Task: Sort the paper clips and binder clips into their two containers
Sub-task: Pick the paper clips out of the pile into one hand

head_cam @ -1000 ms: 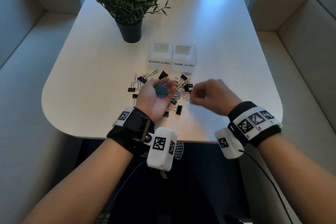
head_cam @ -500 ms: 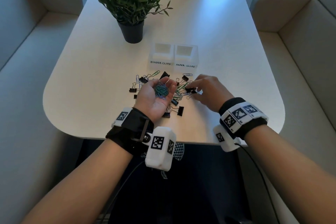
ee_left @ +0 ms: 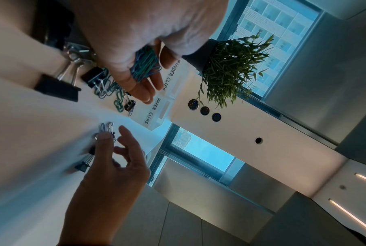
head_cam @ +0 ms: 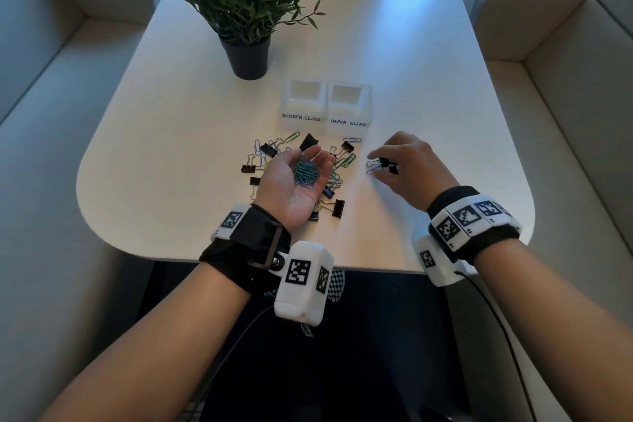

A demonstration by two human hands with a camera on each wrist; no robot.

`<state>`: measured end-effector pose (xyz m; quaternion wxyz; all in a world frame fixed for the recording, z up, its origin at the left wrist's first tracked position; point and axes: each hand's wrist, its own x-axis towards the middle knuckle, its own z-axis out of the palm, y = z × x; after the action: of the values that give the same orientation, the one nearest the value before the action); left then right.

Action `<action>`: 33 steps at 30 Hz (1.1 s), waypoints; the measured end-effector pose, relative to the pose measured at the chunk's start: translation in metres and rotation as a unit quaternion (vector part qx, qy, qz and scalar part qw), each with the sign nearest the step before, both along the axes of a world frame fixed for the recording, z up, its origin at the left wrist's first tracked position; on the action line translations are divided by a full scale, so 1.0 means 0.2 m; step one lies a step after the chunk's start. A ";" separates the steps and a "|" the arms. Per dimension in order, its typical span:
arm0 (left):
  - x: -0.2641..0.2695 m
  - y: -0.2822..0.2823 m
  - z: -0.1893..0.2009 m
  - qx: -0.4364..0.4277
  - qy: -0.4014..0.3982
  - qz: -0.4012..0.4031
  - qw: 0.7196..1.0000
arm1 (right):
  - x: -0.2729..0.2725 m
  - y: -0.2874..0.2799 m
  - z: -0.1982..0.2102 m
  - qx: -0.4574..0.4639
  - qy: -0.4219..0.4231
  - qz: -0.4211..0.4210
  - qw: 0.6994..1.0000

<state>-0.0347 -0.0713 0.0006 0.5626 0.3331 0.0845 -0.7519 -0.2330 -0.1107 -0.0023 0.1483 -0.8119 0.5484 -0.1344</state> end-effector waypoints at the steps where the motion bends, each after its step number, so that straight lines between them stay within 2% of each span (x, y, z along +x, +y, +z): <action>1: 0.00 0.00 0.00 -0.001 -0.002 0.001 1.000 | 0.02 0.00 0.00 -0.001 0.010 0.010 1.000; 10: 0.00 0.00 -0.01 0.001 -0.006 0.001 1.000 | 0.09 -0.04 0.00 0.025 0.079 0.021 0.996; 14: 0.00 0.00 -0.01 0.003 -0.009 -0.001 1.000 | 0.12 -0.06 0.01 0.039 0.137 0.052 0.988; 21: 0.01 0.01 0.01 -0.004 -0.010 0.003 1.000 | 0.22 -0.07 0.02 -0.021 0.062 0.089 0.994; 28: 0.03 0.01 0.02 -0.004 -0.016 0.001 1.000 | 0.25 -0.08 0.00 0.009 0.096 0.101 0.990; 33: 0.03 0.00 0.01 -0.004 -0.017 0.004 1.000 | 0.26 -0.09 -0.01 -0.010 0.153 0.118 0.981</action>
<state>-0.0282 -0.0720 0.0031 0.5682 0.3431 0.0736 -0.7443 -0.1802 -0.1282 -0.0041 0.0689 -0.8836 0.4632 0.0043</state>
